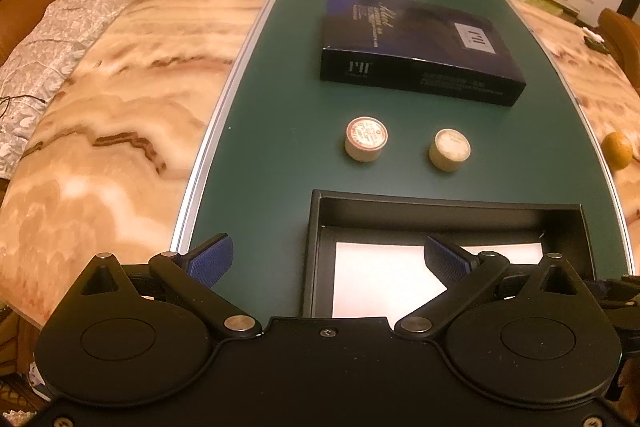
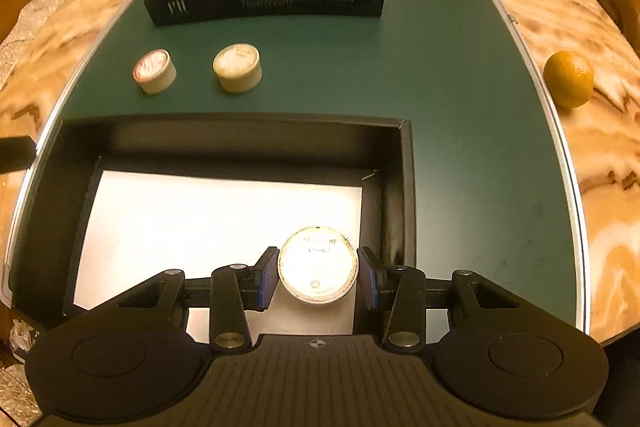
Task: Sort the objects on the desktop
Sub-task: 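Carry the jar into the black tray and open the right tool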
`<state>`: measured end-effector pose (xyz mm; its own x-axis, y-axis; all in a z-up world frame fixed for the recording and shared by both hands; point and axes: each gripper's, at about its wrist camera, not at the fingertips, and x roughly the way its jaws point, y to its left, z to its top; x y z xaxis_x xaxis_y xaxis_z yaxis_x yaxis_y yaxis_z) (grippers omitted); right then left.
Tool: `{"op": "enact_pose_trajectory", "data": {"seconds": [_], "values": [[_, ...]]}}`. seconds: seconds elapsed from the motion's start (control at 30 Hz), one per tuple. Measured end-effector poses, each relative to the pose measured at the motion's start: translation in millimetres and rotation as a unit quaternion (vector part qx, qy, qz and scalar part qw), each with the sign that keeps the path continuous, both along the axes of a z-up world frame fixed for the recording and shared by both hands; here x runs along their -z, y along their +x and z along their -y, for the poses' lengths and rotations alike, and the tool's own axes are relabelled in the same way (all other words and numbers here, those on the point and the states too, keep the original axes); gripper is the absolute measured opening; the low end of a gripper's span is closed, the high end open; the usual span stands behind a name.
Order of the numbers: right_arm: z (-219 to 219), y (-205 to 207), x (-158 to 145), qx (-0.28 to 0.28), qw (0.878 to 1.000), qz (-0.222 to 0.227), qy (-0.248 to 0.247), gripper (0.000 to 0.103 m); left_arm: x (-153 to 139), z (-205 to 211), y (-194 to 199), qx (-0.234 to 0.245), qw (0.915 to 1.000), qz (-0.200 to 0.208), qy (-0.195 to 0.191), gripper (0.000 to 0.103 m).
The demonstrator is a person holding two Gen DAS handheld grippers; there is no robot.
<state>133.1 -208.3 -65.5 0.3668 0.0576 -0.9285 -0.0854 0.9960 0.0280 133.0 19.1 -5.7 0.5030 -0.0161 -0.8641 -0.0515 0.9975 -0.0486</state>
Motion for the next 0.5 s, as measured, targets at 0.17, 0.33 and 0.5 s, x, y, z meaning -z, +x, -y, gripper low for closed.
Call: {"op": "enact_pose_trajectory", "data": {"seconds": [0.17, 0.33, 0.5], "values": [[-3.9, -1.0, 6.3, 0.002, 1.0, -0.005, -0.009, 0.045, -0.6, -1.4, -3.9, 0.0, 1.0, 0.0, -0.001, 0.103], [-7.8, -1.9, 9.5, 0.001, 1.0, -0.005, -0.018, 0.045, 1.7, -1.3, -2.6, 0.0, 1.0, -0.003, -0.001, 0.103], [-7.8, -2.5, 9.9, 0.005, 1.0, -0.004, -0.017, 0.045, 3.1, -1.5, -2.7, 0.0, 1.0, -0.006, -0.001, 0.103]]}}
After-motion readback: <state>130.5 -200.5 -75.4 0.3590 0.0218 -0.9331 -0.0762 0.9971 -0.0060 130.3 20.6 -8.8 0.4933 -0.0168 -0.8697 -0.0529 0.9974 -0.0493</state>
